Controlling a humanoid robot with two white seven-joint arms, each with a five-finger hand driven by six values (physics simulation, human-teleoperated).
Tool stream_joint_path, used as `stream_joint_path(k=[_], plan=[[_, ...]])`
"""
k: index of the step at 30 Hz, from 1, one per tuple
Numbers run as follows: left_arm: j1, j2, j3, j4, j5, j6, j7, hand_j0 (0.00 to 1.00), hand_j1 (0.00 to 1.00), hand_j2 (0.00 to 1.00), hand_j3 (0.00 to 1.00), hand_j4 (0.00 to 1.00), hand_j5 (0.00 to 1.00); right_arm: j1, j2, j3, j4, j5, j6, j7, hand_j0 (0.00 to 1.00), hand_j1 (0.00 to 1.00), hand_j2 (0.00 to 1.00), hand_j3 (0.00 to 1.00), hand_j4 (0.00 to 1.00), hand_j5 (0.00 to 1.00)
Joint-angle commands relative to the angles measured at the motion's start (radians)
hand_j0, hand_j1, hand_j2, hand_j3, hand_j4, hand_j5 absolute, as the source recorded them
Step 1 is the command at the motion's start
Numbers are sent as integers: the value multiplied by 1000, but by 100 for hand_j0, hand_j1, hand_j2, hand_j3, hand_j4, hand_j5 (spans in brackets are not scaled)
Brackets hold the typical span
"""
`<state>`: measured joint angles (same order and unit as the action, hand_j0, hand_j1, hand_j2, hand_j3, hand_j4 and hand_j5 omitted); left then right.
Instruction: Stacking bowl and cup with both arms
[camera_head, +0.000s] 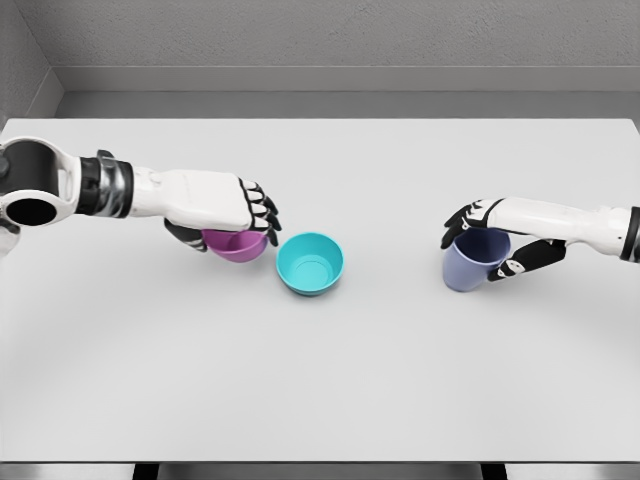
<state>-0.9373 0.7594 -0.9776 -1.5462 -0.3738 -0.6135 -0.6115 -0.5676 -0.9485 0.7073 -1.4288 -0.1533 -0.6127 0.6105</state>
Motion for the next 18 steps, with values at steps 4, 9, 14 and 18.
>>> stream_joint_path(k=[4, 9, 14, 18], plan=[[0, -17, 4, -22, -17, 3, 1, 79, 79, 79, 79, 79, 79, -2, -7, -2, -2, -5, 2, 0, 64, 64, 64, 64, 64, 64], [3, -37, 17, -37, -25, 3, 1, 79, 79, 79, 79, 79, 79, -5, -18, -5, -7, -5, 2, 0, 65, 65, 65, 65, 65, 65], [2, -52, 19, -43, -33, 3, 1, 79, 79, 79, 79, 79, 79, -8, -32, -8, -18, -6, 2, 0, 65, 65, 65, 65, 65, 65], [2, -66, 22, -45, -43, 3, 1, 79, 79, 79, 79, 79, 79, -9, -46, -9, -25, -8, 2, 0, 65, 65, 65, 65, 65, 65]])
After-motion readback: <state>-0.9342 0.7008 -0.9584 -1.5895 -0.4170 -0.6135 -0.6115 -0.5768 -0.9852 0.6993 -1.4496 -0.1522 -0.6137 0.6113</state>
